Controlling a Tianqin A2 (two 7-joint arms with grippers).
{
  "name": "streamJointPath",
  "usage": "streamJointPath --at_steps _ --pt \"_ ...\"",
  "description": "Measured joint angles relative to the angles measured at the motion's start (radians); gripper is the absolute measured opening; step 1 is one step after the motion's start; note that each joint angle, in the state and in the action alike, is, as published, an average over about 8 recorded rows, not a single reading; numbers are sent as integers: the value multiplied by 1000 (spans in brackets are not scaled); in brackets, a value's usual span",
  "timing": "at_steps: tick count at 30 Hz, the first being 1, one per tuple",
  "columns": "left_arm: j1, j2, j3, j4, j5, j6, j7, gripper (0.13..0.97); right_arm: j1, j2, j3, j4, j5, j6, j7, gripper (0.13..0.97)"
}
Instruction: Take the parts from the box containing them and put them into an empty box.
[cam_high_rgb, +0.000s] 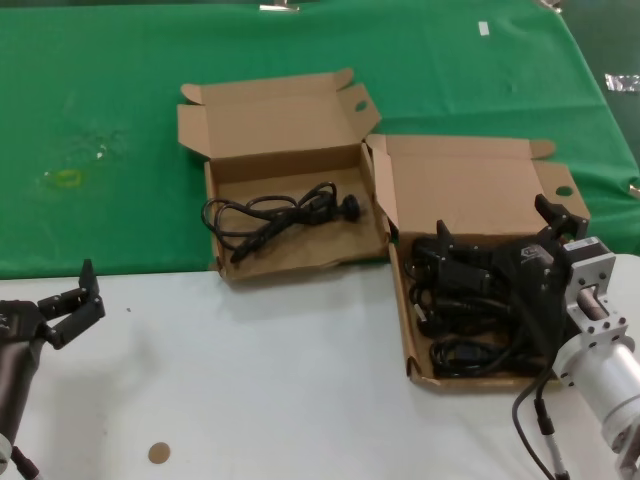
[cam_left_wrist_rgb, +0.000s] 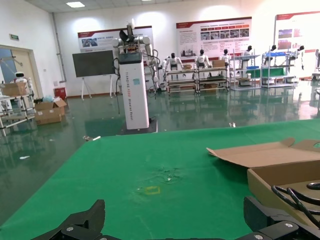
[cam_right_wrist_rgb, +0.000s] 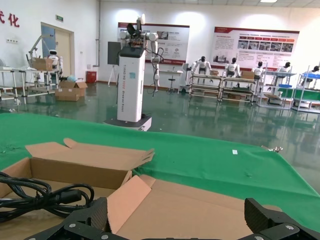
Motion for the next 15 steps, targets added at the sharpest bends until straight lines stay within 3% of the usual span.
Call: streamJointPath --at_steps 15 --pt "0 0 0 0 0 0 0 966 0 0 0 0 0 0 0 966"
